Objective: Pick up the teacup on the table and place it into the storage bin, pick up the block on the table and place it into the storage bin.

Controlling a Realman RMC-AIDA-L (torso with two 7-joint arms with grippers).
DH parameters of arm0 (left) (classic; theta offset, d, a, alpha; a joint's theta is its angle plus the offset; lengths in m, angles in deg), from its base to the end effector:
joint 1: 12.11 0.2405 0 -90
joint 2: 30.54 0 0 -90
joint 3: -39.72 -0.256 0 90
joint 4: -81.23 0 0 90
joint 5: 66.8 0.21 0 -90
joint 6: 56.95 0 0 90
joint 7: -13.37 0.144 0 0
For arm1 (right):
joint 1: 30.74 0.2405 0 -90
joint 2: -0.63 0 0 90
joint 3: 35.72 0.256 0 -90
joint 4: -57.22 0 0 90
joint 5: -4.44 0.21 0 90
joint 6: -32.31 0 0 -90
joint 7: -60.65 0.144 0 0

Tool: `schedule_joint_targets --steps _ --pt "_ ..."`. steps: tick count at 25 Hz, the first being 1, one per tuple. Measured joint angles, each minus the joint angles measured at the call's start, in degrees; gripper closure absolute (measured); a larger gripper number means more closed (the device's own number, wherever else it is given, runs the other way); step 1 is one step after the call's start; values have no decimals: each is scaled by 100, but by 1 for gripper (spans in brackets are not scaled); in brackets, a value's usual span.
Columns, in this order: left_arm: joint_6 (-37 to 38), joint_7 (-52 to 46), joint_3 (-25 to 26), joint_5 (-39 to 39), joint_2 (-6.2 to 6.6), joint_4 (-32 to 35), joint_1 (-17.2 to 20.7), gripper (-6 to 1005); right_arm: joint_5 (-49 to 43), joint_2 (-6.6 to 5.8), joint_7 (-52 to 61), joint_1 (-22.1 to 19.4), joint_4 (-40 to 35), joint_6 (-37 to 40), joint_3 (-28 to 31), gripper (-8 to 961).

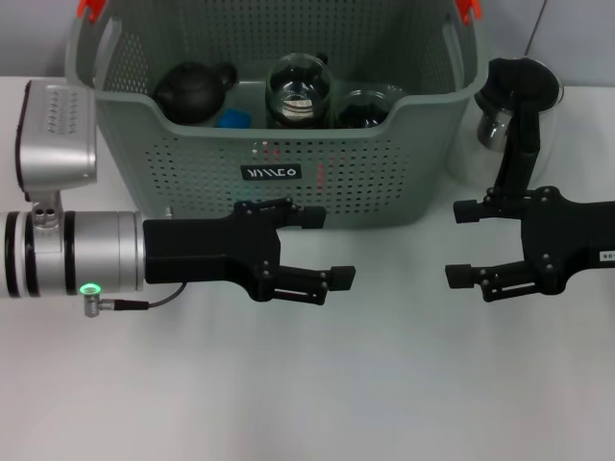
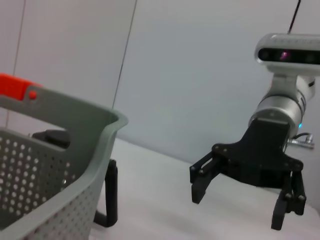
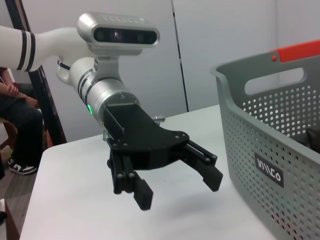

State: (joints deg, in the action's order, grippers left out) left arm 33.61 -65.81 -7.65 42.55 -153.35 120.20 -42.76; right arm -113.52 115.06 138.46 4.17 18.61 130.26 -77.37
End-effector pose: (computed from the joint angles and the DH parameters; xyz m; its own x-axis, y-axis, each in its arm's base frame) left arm -0.2250 0.3207 -0.0328 0.7858 0.3048 0.5381 0.3793 -0.9248 -0.0300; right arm 0.2425 0.3378 0.0249 0.8835 -0.2272 -0.4097 -0.2759 -0.9591 -0.0632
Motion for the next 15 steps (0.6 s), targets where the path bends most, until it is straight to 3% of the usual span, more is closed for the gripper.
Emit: schedule_joint_targets --steps 15 --pt "-89 -72 -38 28 -11 -69 -29 49 2 0 -3 35 3 -13 2 14"
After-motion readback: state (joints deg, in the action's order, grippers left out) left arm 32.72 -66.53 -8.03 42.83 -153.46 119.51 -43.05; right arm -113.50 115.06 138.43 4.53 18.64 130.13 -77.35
